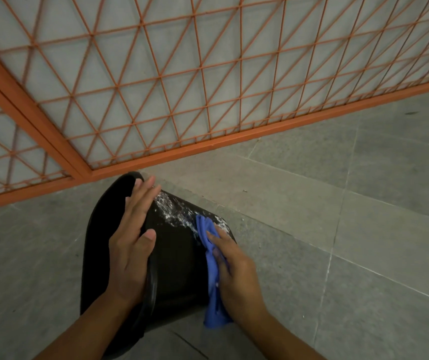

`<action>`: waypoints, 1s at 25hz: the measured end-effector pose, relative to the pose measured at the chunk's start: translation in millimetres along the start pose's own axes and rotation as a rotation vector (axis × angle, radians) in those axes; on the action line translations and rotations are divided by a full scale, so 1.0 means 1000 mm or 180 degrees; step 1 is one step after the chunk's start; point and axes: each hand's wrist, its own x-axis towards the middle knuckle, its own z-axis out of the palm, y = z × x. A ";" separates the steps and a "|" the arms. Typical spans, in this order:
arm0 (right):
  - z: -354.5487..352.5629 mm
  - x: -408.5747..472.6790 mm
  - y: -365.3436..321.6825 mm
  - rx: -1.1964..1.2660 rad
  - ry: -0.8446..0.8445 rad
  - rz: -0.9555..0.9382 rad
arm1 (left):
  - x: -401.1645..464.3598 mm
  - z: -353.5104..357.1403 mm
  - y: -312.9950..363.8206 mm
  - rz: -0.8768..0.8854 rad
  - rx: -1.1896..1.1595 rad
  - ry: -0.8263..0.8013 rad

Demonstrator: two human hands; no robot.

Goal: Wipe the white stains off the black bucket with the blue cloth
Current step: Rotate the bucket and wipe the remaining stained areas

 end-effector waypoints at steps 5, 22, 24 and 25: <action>0.002 -0.014 0.005 -0.0627 -0.0353 -0.0268 | 0.002 -0.002 0.000 0.0056 0.0006 -0.0050; 0.002 -0.026 0.000 -0.0041 0.0179 0.0568 | -0.003 -0.008 -0.002 -0.0021 -0.0155 -0.0035; 0.006 -0.032 -0.010 -0.0027 -0.0060 0.0343 | -0.004 -0.009 -0.002 0.0023 -0.0143 -0.0025; 0.004 -0.023 -0.010 0.0000 -0.0121 0.0312 | -0.003 -0.009 -0.003 0.0028 -0.0139 0.0001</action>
